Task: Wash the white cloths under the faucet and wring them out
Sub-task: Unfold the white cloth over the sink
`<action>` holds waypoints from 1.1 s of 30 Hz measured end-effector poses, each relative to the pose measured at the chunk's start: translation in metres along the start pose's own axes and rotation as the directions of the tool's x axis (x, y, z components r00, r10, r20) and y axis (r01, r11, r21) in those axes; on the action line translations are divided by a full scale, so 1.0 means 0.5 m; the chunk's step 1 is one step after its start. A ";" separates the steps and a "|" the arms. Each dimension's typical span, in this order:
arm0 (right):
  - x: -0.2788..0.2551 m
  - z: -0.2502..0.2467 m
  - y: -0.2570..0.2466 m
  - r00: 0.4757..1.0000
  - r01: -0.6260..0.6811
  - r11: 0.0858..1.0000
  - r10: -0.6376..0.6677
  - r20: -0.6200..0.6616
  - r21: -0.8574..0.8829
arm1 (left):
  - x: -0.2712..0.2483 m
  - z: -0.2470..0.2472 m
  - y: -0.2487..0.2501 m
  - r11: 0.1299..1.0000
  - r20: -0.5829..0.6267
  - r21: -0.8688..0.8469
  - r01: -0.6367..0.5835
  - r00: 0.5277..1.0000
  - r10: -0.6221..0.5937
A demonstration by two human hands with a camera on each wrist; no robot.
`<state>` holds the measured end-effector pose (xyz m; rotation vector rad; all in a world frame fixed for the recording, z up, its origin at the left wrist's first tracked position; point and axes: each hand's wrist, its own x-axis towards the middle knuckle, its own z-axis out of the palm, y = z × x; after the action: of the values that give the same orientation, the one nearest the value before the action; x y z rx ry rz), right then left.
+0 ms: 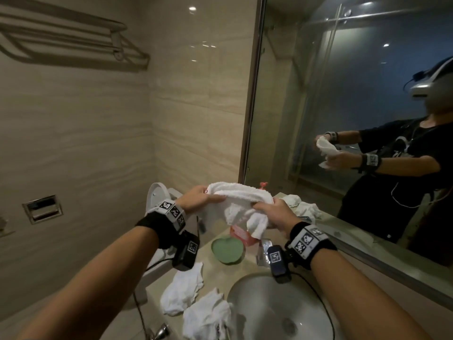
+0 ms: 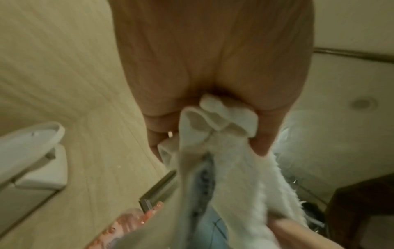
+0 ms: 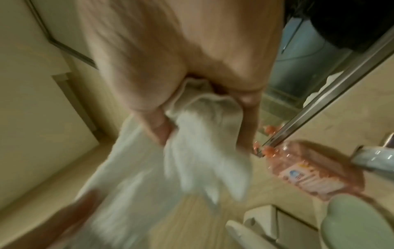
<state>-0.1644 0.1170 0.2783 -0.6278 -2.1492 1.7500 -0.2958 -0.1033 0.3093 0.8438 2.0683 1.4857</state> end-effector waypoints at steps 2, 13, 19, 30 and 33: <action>-0.005 0.037 -0.015 0.975 0.071 0.997 -0.061 -0.214 0.037 | 0.009 0.022 0.005 0.997 -0.094 -0.068 -0.026 0.995 0.020; -0.020 0.158 -0.114 0.914 0.242 0.970 -0.230 -0.333 -0.005 | 0.015 0.108 0.094 0.957 -0.098 -0.290 0.007 0.995 -0.037; -0.004 0.118 -0.097 0.935 0.189 0.970 -0.226 -0.274 -0.155 | -0.014 0.105 0.085 0.976 0.013 -0.217 0.023 1.000 -0.021; -0.024 0.005 -0.049 0.919 0.351 0.561 -0.052 0.391 -0.749 | 0.000 0.049 0.004 0.418 0.033 0.906 -0.069 0.995 0.092; -0.032 -0.009 -0.029 0.887 0.460 0.406 -0.183 0.423 -0.789 | 0.011 0.059 0.002 0.498 0.173 0.837 -0.224 0.974 0.148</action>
<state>-0.1506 0.1103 0.2940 -0.0882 -3.0590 0.3825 -0.2799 -0.0795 0.3009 1.4844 2.7058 0.3472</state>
